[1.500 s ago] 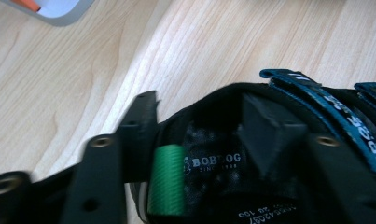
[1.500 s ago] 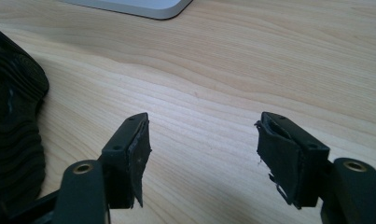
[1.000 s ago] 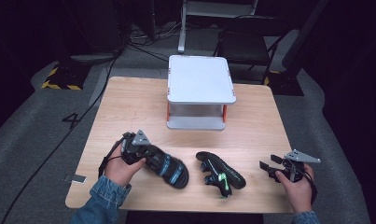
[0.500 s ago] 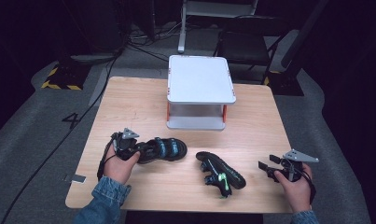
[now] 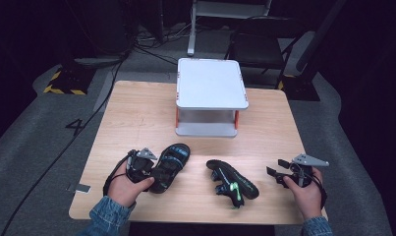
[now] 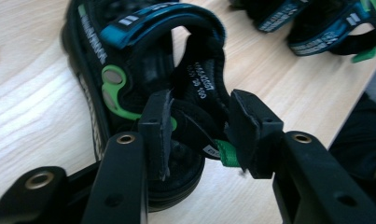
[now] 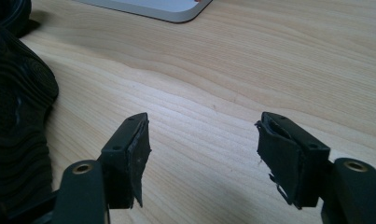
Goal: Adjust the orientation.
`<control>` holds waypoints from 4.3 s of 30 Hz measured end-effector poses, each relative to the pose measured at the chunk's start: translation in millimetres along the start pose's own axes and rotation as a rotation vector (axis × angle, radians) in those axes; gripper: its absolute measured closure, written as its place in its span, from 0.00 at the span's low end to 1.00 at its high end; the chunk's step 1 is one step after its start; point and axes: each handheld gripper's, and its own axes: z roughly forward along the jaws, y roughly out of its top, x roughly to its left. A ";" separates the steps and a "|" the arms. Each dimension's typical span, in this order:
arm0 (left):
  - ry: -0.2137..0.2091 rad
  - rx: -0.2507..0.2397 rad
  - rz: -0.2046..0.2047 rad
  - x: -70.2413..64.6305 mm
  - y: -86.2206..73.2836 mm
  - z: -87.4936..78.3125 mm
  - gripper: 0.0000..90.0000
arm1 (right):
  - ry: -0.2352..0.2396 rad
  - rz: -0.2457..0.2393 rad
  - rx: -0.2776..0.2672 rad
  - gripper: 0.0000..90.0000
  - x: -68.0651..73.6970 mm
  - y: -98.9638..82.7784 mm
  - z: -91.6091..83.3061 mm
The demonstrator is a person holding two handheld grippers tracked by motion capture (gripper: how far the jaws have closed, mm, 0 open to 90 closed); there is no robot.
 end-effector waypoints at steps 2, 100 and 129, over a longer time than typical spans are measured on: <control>-0.024 -0.012 -0.020 4.7 -2.7 -0.2 0.65 | 0.002 -0.002 -0.001 0.38 0.4 0.9 0.8; 0.372 -0.238 -0.072 76.1 -39.4 -32.4 0.30 | 0.139 -0.205 0.045 0.37 68.9 45.4 38.5; 0.192 -0.159 0.040 52.5 -32.7 -17.0 0.33 | 0.069 -0.336 0.141 0.38 89.3 59.9 -30.8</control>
